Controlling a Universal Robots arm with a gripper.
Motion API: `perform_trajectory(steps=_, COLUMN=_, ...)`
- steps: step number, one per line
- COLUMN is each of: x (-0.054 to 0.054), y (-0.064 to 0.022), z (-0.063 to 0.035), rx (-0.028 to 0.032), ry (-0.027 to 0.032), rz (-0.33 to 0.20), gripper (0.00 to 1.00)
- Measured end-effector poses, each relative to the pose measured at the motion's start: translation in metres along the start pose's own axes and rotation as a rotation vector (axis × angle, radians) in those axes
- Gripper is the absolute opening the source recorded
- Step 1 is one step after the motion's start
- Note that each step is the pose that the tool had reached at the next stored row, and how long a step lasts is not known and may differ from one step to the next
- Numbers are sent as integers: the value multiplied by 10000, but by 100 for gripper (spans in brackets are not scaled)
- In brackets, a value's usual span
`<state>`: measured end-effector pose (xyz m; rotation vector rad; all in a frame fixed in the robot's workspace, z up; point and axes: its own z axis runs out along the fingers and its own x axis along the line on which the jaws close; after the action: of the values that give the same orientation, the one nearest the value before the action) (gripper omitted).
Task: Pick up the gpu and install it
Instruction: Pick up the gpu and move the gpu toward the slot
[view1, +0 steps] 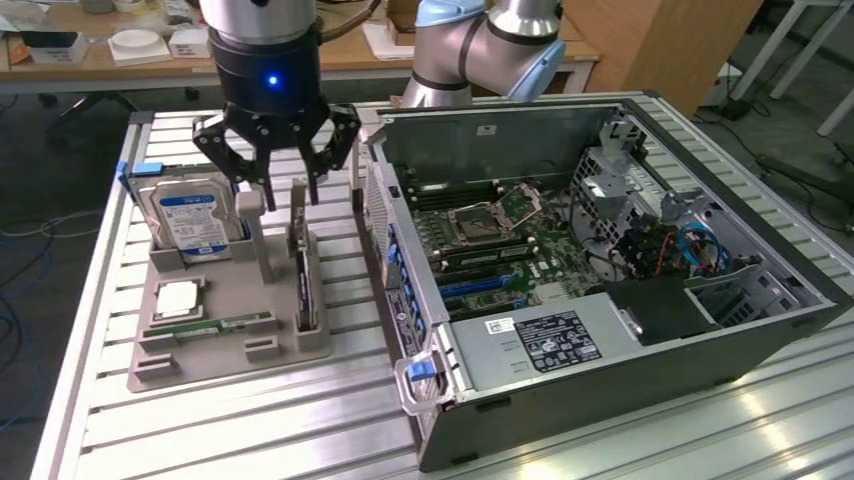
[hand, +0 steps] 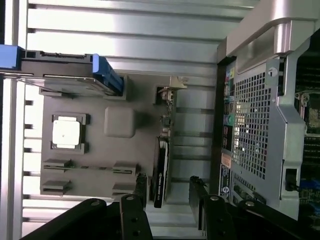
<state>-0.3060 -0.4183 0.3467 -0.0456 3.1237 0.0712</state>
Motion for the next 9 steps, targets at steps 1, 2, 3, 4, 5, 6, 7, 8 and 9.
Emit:
perform_trajectory(steps=1, x=1, y=-7, z=18, rx=1, ry=-10, rz=33, gripper=47)
perform_trajectory(steps=2, x=2, y=-18, z=35, rx=1, ry=-14, rz=48, gripper=47)
perform_trajectory(steps=3, x=3, y=-22, z=53, rx=1, ry=-17, rz=56, gripper=49)
perform_trajectory(steps=4, x=2, y=-28, z=72, rx=1, ry=-18, rz=61, gripper=49)
perform_trajectory(steps=5, x=3, y=-35, z=90, rx=2, ry=-17, rz=66, gripper=55)
perform_trajectory(steps=6, x=3, y=-39, z=108, rx=1, ry=-19, rz=72, gripper=55)
perform_trajectory(steps=7, x=4, y=-44, z=126, rx=2, ry=-19, rz=78, gripper=55)
perform_trajectory(steps=8, x=4, y=-48, z=143, rx=2, ry=-18, rz=86, gripper=55)
perform_trajectory(steps=9, x=5, y=-53, z=161, rx=2, ry=-19, rz=93, gripper=55)
